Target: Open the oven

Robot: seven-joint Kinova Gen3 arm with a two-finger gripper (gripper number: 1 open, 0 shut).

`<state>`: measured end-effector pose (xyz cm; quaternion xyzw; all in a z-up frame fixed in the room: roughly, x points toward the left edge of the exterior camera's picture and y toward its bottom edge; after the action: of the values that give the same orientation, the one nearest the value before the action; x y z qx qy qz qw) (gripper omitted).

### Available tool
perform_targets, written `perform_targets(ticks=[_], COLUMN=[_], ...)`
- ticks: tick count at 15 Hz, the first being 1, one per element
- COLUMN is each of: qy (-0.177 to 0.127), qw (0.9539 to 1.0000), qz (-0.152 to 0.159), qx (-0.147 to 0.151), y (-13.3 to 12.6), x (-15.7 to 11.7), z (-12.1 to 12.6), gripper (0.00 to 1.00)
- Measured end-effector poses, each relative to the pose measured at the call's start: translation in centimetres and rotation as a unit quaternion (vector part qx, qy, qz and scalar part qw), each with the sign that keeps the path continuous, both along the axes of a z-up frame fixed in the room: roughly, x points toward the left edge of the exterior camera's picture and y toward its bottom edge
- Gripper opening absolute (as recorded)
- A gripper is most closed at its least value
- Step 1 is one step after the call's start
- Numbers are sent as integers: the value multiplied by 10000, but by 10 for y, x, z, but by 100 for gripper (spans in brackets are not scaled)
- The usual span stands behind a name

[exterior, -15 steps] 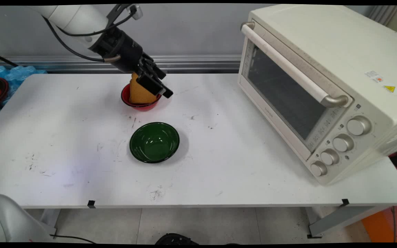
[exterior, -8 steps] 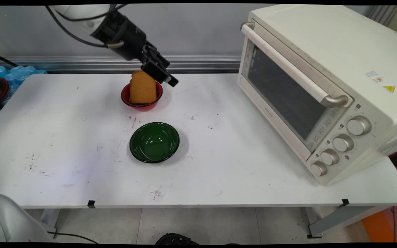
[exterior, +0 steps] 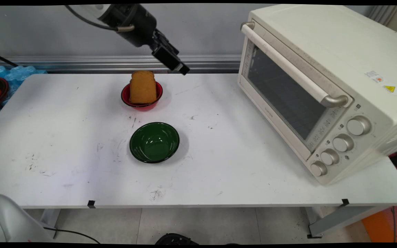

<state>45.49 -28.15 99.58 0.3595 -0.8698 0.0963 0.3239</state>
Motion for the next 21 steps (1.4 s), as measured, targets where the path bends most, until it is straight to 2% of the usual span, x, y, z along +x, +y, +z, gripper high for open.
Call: perform_targets(ticks=[9, 21], qy=[126, -19], qw=[9999, 9999], qz=[58, 45], qx=[-45, -165], y=[-11, -32], x=[-50, -133], z=[28, 51], gripper=[100, 100])
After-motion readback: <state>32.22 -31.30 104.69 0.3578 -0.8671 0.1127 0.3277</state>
